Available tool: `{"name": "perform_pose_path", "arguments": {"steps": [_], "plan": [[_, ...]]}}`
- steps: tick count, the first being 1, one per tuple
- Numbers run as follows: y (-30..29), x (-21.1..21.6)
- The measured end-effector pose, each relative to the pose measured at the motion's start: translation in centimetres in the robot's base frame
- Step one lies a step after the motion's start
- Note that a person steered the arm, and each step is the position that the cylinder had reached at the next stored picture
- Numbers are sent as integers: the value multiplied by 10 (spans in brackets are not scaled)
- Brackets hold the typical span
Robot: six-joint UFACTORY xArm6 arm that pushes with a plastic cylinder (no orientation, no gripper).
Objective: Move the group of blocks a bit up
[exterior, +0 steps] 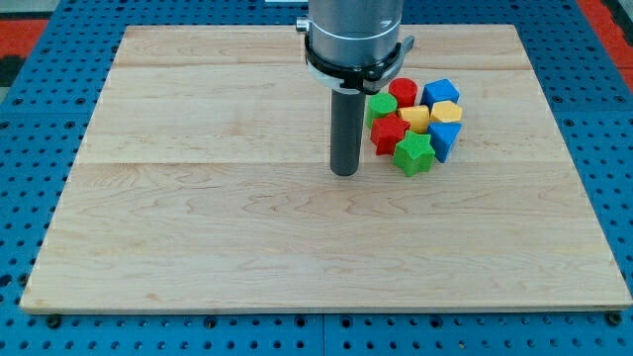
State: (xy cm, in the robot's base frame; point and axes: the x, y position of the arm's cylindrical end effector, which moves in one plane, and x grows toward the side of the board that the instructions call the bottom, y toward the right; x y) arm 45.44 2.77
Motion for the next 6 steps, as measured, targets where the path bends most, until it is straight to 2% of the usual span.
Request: {"name": "perform_pose_path", "arguments": {"steps": [1,3,4,5,6], "plan": [[0,0],[84,24],[104,-2],[89,-42],[35,-45]]}}
